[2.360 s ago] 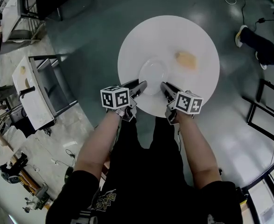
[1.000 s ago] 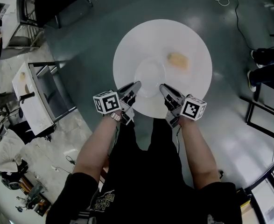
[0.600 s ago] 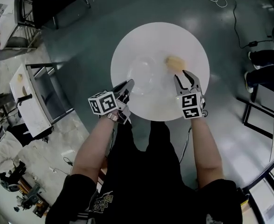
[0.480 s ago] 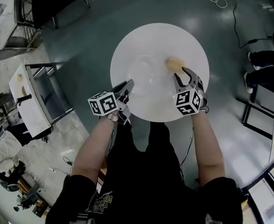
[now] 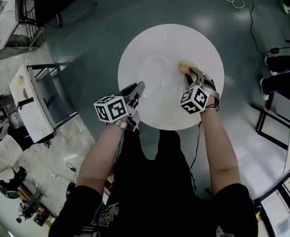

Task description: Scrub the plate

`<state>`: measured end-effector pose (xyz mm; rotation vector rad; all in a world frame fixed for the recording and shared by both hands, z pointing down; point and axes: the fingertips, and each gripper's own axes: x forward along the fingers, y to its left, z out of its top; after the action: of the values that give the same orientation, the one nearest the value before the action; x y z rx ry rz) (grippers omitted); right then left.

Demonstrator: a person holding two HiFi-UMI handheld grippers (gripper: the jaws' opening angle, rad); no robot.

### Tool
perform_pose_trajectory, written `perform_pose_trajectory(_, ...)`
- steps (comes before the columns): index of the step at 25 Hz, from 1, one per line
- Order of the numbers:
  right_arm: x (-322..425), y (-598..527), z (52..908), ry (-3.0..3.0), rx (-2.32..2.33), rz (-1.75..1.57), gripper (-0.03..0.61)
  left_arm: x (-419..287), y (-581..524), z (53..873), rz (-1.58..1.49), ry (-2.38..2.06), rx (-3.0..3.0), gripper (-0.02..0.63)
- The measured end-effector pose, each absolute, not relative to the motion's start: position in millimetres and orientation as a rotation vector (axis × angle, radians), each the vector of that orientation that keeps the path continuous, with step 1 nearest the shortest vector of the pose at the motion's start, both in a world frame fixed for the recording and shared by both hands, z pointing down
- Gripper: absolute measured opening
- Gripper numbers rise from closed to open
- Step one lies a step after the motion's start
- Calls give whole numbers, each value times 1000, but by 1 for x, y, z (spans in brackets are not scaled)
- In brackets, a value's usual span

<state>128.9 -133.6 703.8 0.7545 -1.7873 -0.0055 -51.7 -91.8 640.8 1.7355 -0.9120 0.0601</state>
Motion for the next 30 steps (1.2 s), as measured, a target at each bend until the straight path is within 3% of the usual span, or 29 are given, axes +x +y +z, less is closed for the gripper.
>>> perform_pose_trajectory(9,127,-139,698,-1835,826,138,77,-56,-90,634,84,-922,1745,20)
perform_pose_trajectory(16,100,-153,612,-2090,1062,172,63,-58,-87,625,131,-932,1760,20)
perform_pose_trajectory(22,39,-141,544,-2269,965,48,61,-53,-84,606,179,-952,1758,20)
perform_pose_trajectory(30,4,-124,542,-2166,810,-83,58,-48,-78,560,210,-912,1871,28)
